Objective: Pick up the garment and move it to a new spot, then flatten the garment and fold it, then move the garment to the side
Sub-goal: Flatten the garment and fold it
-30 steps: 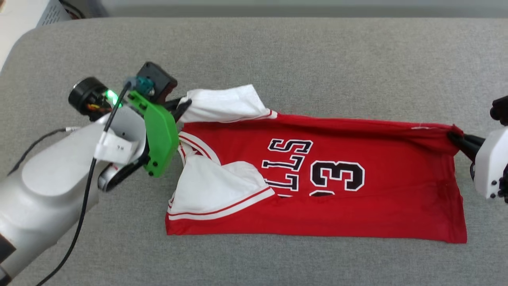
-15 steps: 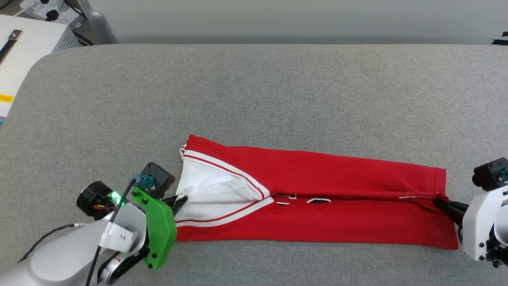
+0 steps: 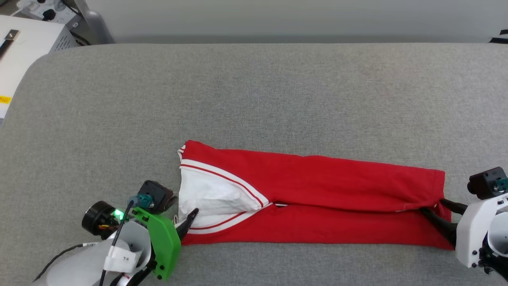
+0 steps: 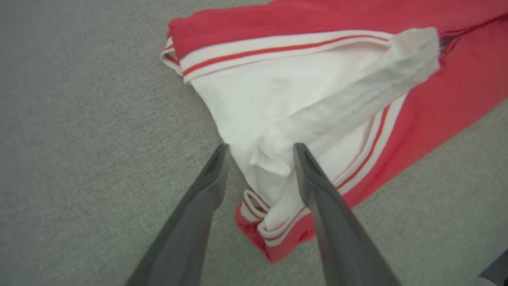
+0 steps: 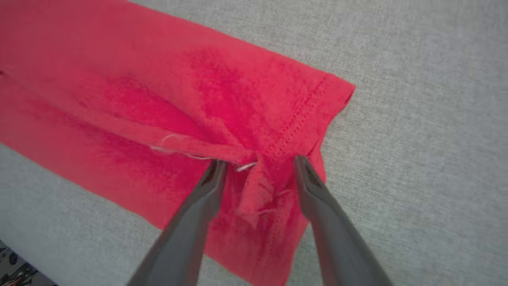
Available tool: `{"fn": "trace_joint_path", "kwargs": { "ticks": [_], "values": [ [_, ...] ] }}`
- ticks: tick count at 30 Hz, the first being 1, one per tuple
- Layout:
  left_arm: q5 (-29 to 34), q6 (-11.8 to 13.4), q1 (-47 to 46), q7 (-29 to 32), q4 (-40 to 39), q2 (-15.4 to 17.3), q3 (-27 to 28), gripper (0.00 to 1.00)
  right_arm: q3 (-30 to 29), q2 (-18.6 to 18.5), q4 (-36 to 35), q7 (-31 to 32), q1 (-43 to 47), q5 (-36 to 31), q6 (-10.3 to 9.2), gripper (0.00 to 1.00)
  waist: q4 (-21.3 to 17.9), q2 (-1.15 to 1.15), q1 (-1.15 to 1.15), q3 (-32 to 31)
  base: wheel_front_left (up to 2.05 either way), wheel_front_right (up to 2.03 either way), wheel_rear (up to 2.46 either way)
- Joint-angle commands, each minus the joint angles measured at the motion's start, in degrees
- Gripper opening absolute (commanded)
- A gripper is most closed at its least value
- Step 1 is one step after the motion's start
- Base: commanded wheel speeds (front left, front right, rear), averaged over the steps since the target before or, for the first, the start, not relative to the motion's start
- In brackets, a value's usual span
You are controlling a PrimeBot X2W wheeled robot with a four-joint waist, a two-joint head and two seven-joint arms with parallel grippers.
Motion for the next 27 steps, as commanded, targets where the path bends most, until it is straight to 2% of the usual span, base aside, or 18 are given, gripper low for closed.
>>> {"fn": "trace_joint_path", "kwargs": {
  "ticks": [1,6,11,17,22,27],
  "values": [
    [-0.16,1.11,1.84,-2.21,0.01,-0.55,0.98,1.0,-0.7,-0.24,-0.97,-0.72,1.73,-0.4,-0.03,1.0,-0.12,0.0,0.0,-1.64,0.0,0.0,0.0],
    [-0.6,6.0,4.95,-8.52,-1.87,-0.46,3.71,1.0,-4.08,-2.31,-5.58,-1.74,5.94,-0.65,-0.03,1.0,-0.31,0.0,0.0,-4.43,0.0,0.0,0.0],
    [0.7,12.26,7.6,-12.97,-4.94,0.57,6.36,1.0,-10.11,-4.35,-11.4,-1.13,11.42,-0.51,-0.03,1.0,-0.44,0.0,0.0,-6.11,0.0,0.0,0.0],
    [4.44,18.93,11.05,-14.94,-8.57,0.84,13.0,1.0,-19.97,-3.73,-16.7,0.2,15.17,-1.08,-0.03,1.0,-0.81,0.0,0.0,-6.31,0.0,0.0,0.0],
    [12.87,24.95,15.28,-15.0,-12.92,-1.08,22.45,1.0,-26.27,-2.09,-17.9,6.05,15.17,-0.96,-0.03,1.0,-0.26,0.0,0.0,-5.08,0.0,0.0,0.0],
    [19.82,26.67,19.74,-15.01,-15.65,-3.67,29.8,1.0,-28.42,-1.11,-16.72,16.17,13.67,3.44,-0.03,1.0,0.92,0.0,0.0,-3.26,0.0,0.0,0.0]
  ]
}}
